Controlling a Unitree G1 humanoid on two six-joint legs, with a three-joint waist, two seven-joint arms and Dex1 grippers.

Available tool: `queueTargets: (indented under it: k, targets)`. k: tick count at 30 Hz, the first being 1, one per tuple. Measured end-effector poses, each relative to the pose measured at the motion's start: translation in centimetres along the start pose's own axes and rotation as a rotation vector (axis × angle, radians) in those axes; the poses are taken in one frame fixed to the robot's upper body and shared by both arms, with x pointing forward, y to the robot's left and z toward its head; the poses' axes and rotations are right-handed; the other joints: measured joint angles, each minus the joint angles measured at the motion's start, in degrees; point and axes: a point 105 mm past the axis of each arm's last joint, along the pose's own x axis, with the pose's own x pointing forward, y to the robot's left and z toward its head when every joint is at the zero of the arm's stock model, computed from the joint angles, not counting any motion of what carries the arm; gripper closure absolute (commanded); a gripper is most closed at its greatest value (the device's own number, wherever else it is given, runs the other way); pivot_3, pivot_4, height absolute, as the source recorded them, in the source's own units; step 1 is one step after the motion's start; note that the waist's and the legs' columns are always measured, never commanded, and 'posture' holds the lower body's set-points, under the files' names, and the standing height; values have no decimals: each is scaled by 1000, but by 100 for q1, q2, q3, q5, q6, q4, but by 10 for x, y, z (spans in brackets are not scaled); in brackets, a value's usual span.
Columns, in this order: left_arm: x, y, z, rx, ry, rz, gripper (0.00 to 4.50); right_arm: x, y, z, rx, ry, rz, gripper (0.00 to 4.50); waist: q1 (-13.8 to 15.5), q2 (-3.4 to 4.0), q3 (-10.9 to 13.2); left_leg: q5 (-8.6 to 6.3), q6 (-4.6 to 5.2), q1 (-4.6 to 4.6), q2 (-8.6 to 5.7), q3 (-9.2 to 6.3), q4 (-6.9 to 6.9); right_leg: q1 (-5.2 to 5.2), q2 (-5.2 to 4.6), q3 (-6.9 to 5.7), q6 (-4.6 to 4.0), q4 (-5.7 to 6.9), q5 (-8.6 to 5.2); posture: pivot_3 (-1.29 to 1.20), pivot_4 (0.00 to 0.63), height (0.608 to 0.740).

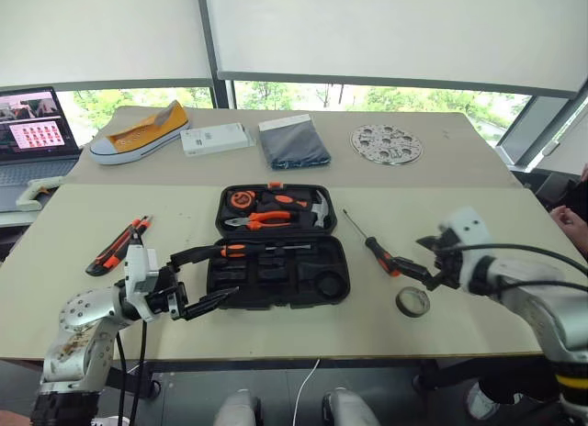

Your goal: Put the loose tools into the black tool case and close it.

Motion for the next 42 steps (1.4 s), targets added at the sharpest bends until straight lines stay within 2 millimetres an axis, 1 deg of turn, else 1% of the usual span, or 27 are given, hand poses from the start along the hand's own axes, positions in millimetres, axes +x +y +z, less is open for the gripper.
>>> queueTargets:
  k: [1, 4, 5, 6, 8, 9, 10, 11, 12, 14, 16, 19, 20, 22, 23, 24, 26, 27, 29, 30, 31, 33, 34, 36, 37, 39, 42]
  targets:
    - [0, 0, 0, 2, -1, 0, 50, 3, 0, 1, 6, 7, 8, 0, 2, 0, 0, -3, 5, -2, 0, -1, 0, 0, 0, -2, 3, -3, -1, 0, 150, 740]
    - [4, 2, 4, 16, -10, -8, 50, 21, 1, 8, 17, 45, 41, 0, -28, -1, 1, -7, 5, -3, 0, 0, 4, 0, 0, 1, 5, -5, 1, 0, 150, 740]
    - [4, 2, 5, 19, -9, -9, 0, 26, 2, 6, 25, 63, 50, 519, -29, -1, 1, -8, 6, -1, 0, 1, 3, 2, 0, 0, 5, -6, 0, 0, 150, 740]
    - [4, 2, 5, 19, -9, -12, 0, 31, 1, 1, 32, 91, 51, 760, -27, -1, 1, -8, 6, -1, 0, 2, 3, 2, 0, -1, 4, -6, 0, 0, 150, 740]
    - [4, 1, 4, 17, -6, -17, 0, 38, -1, -9, 48, 136, 39, 1441, -15, -1, 1, -8, 6, -4, 0, 5, 4, 1, -1, -4, 5, -5, 0, 0, 150, 740]
    - [3, 0, 3, 14, 1, -23, 0, 40, -3, -11, 55, 143, 26, 1673, -17, -1, 2, -8, 6, -5, -1, 6, 4, 1, -2, -4, 5, -5, 0, 0, 150, 740]
    - [3, -1, 3, 14, 3, -27, 0, 40, -4, -11, 55, 144, 22, 2128, -24, -1, 2, -8, 6, -3, 0, 7, 4, 1, -3, -1, 6, -5, 0, 0, 150, 740]
    - [3, -1, 4, 16, 2, -31, 0, 40, -4, -11, 60, 150, 23, 2415, -25, -1, 2, -8, 6, -3, 1, 7, 5, 2, -2, -2, 6, -5, 1, 0, 150, 740]
    - [3, -2, 4, 16, 3, -32, 0, 39, -4, -12, 63, 154, 24, 2821, -25, -1, 2, -8, 6, -1, 1, 6, 6, 2, -1, -2, 6, -4, 1, 0, 150, 740]
    - [3, -2, 4, 16, 3, -34, 0, 37, -2, -13, 63, 156, 26, 3485, -22, -1, 2, -8, 6, 0, 2, 6, 5, 2, -1, -3, 6, -2, 1, 0, 150, 740]
    - [3, -3, 3, 14, 4, -34, 0, 34, -2, -16, 70, 146, 14, 3487, -18, -1, 2, -8, 6, 0, 2, 5, 4, 2, -1, -4, 6, -2, 0, 0, 150, 740]
    - [3, -6, 4, 15, 2, -34, 0, 23, -10, -23, 134, 125, -58, 3486, -13, 0, 2, -8, 5, -5, 1, 6, 4, 0, -5, -3, 8, -3, 1, 0, 150, 740]
    - [3, -7, 4, 15, 2, -34, 0, 18, -14, -22, 144, 113, -93, 3486, -17, 0, 2, -8, 5, -5, 1, 7, 4, 0, -6, -2, 9, -4, 1, 0, 150, 740]
    - [4, -9, 4, 14, -6, -29, 0, 10, -22, -14, 159, 62, -142, 3486, -23, 1, 3, -8, 5, -4, 1, 7, 5, 0, -6, 0, 13, -4, 3, 0, 150, 740]
    - [5, -10, 3, 12, -9, -23, 0, 5, -25, -5, 150, 18, -157, 3486, -32, 1, 3, -8, 5, 0, 1, 7, 5, 0, -3, 2, 13, -3, 4, 0, 150, 740]
    - [4, -10, 4, 12, -12, -10, 0, 1, -24, 6, 119, -50, -135, 3486, -45, 0, 3, -8, 5, 2, 5, 5, 5, 1, 3, 2, 12, -4, 4, 0, 150, 740]
    - [2, -10, 4, 9, -13, 14, 0, 1, -14, 26, 38, -148, -53, 3486, -86, 2, 4, -8, 5, 13, 10, 6, 3, 4, 9, 7, 12, -1, 2, 0, 150, 740]
    - [-2, -9, 3, 1, -8, 42, 0, 5, -1, 46, -61, -225, 35, 3486, -144, 7, 10, -8, 5, 19, 14, 3, 2, 2, 14, 11, 25, -1, -5, 0, 150, 740]
    - [-5, -8, 3, -7, -1, 73, 0, 9, 17, 73, -208, -306, 140, 3486, -195, 13, 14, -7, 5, 23, 15, -1, 2, 3, 19, 13, 39, 7, -12, 0, 150, 740]
    - [-9, -6, 2, -10, 5, 104, 0, 14, 28, 84, -303, -326, 202, 3486, -213, 13, 15, -7, 5, 27, 18, 1, 3, 4, 23, 14, 38, 8, -12, 0, 150, 740]
    - [-16, -3, 1, -12, 14, 149, 0, 21, 41, 96, -441, -323, 274, 3486, -230, 13, 17, -7, 5, 31, 21, 0, 3, 4, 26, 17, 36, 9, -10, 0, 150, 740]
    - [-27, 0, 0, -11, 29, 209, 0, 33, 57, 98, -590, -280, 374, 3486, -211, 10, 18, -7, 5, 32, 21, 1, 3, 7, 27, 7, 25, 10, -12, 0, 150, 740]
    - [-39, 1, -3, -17, 52, 259, 0, 42, 68, 98, -660, -239, 446, 3486, -224, 8, 18, -7, 5, 31, 25, 6, 2, -1, 25, 10, -13, 12, 7, 0, 150, 740]
    - [-57, 2, -7, -10, 93, 325, 0, 57, 87, 90, -747, -161, 562, 3486, -204, 5, 20, -7, 5, 18, 22, 5, -1, -12, 22, 7, -18, 18, 5, 0, 150, 740]
    - [-63, 2, -8, -3, 115, 341, 0, 63, 93, 86, -774, -122, 595, 3486, -201, 4, 21, -8, 3, 18, 22, 11, -2, -19, 20, 7, -22, 20, 3, 0, 150, 740]
    - [-75, 0, -10, 25, 160, 357, 0, 73, 97, 76, -810, -41, 631, 3486, -112, 3, 23, -8, 2, -3, 15, 14, -2, -41, -3, -10, -21, 23, 2, 0, 150, 740]
    - [-81, -3, -11, 41, 190, 353, 0, 79, 89, 64, -823, 43, 616, 3486, -2, 4, 23, -8, 0, -42, 9, 22, 4, -68, -16, -10, -12, 18, 8, 0, 150, 740]
